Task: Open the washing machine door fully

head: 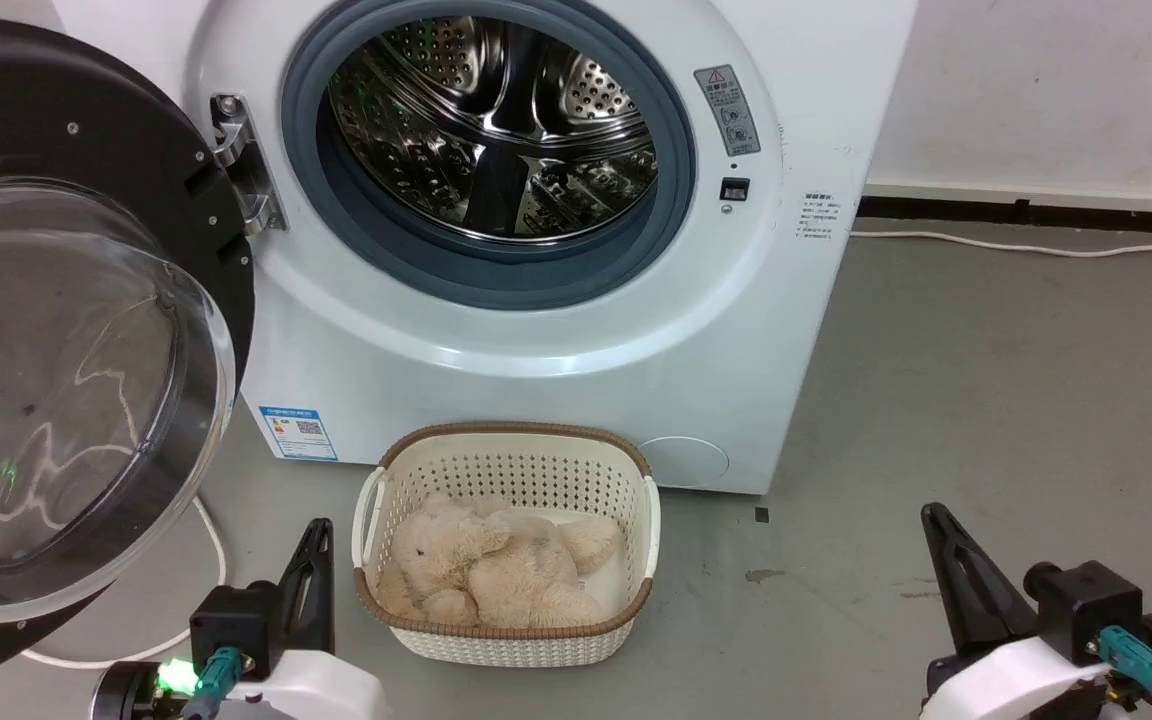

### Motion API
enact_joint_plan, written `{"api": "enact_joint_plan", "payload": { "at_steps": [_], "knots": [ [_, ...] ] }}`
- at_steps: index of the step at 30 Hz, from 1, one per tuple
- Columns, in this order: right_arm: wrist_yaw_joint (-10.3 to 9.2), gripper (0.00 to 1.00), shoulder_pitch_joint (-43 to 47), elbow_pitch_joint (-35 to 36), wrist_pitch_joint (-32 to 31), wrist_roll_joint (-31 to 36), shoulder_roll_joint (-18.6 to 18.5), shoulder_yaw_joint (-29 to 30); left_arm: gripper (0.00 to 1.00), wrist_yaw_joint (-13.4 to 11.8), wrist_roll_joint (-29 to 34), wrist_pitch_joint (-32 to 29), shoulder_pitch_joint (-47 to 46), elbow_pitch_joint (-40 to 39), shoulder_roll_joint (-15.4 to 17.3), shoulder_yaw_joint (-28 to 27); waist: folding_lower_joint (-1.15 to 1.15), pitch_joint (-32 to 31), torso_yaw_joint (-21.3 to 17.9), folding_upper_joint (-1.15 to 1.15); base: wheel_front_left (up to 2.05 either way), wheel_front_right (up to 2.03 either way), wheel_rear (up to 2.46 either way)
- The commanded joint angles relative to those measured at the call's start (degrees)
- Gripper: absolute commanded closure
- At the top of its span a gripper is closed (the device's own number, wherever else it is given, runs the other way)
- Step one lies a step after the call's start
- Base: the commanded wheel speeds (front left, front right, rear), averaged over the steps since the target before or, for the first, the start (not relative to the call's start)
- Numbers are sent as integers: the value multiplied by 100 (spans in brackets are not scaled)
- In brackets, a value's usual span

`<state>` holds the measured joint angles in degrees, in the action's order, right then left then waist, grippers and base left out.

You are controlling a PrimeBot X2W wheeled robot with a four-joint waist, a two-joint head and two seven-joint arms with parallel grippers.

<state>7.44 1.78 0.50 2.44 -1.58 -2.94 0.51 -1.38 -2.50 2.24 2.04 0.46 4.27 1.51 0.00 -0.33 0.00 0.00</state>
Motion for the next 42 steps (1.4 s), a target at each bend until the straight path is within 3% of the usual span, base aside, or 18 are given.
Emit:
{"api": "enact_joint_plan", "payload": {
  "at_steps": [1, 42],
  "knots": [
    [4, 100, -88, -21, -45, 41, 5, -20, 100, 30, 70, -35, -122, -24, -41, -27, 0, 3, 0, 0, 0, 0, 0],
    [5, 100, -178, -50, -244, 158, 6, -51, 100, 138, 250, -224, -204, -46, -139, -151, 0, 33, 0, 0, 0, 0, 0]
  ]
}}
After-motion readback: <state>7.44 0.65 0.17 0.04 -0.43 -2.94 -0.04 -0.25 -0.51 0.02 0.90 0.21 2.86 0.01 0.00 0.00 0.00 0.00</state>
